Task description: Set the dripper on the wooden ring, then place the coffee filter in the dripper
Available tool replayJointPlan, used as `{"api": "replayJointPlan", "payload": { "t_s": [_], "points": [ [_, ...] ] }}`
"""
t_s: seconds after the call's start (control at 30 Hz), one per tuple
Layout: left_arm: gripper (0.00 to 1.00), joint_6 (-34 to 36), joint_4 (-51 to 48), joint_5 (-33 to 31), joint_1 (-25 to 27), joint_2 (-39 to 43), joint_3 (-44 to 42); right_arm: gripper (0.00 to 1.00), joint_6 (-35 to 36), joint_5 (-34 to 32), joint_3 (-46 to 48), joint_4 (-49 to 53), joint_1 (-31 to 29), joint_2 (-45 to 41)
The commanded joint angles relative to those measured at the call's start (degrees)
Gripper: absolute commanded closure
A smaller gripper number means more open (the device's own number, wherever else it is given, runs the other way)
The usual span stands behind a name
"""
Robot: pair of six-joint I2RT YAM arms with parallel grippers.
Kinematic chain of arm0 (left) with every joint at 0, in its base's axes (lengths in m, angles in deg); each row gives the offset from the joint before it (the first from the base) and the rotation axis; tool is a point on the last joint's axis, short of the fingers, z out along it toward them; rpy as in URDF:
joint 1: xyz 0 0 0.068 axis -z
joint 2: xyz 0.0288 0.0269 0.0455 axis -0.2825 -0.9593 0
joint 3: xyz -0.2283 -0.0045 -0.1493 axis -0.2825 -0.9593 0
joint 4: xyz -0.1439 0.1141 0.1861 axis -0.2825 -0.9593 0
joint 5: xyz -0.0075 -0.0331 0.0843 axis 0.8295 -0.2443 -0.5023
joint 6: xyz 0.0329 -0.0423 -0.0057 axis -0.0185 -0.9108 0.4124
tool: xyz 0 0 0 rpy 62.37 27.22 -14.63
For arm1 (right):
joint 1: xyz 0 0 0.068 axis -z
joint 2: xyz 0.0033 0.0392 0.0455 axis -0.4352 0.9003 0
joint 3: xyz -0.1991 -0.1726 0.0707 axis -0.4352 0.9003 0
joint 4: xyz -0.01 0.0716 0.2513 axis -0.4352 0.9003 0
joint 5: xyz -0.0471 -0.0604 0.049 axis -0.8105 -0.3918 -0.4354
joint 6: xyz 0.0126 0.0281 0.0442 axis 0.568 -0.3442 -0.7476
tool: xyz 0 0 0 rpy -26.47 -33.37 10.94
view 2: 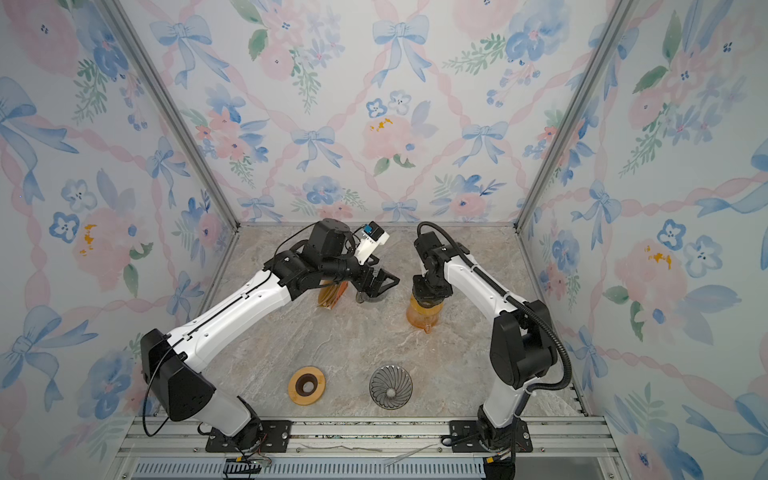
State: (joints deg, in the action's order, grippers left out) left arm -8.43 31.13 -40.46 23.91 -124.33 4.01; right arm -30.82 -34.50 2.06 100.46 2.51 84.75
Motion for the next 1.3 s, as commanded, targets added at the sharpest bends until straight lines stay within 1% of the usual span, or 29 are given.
{"api": "replayJointPlan", "payload": {
  "t_s": [0.0,0.43,0.67,0.8,1.0,1.07,1.13,1.27],
  "points": [
    [0.02,-0.04,0.53,0.66,0.13,-0.05,-0.40,0.75,0.24,0.03,-1.77,1.27,0.57,-2.33],
    [0.02,-0.16,0.49,0.74,0.12,-0.28,-0.42,0.74,0.94,-0.67,-2.72,1.94,1.29,-5.15],
    [0.02,-0.26,0.55,0.78,0.07,-0.29,-0.42,0.73,1.11,-0.64,-2.66,1.71,1.49,-9.50],
    [0.02,-0.26,0.48,0.78,0.12,-0.31,-0.42,0.71,0.88,0.06,-1.91,0.81,1.89,-11.57],
    [0.02,-0.65,0.65,0.87,0.18,-0.77,-0.17,0.72,-0.29,-0.22,0.04,1.00,2.86,-12.85],
    [0.02,-1.77,0.88,-0.54,0.15,-2.05,0.21,0.72,-0.57,-0.18,1.24,0.23,3.29,-13.89],
    [0.02,-3.24,0.89,-2.87,0.12,-3.90,1.30,0.70,-0.49,-0.25,2.04,-0.18,3.59,-15.01],
    [0.02,-5.09,0.74,-5.05,0.99,-7.48,4.90,0.63,0.05,0.24,3.42,-0.25,4.41,-17.65]
  ]
}}
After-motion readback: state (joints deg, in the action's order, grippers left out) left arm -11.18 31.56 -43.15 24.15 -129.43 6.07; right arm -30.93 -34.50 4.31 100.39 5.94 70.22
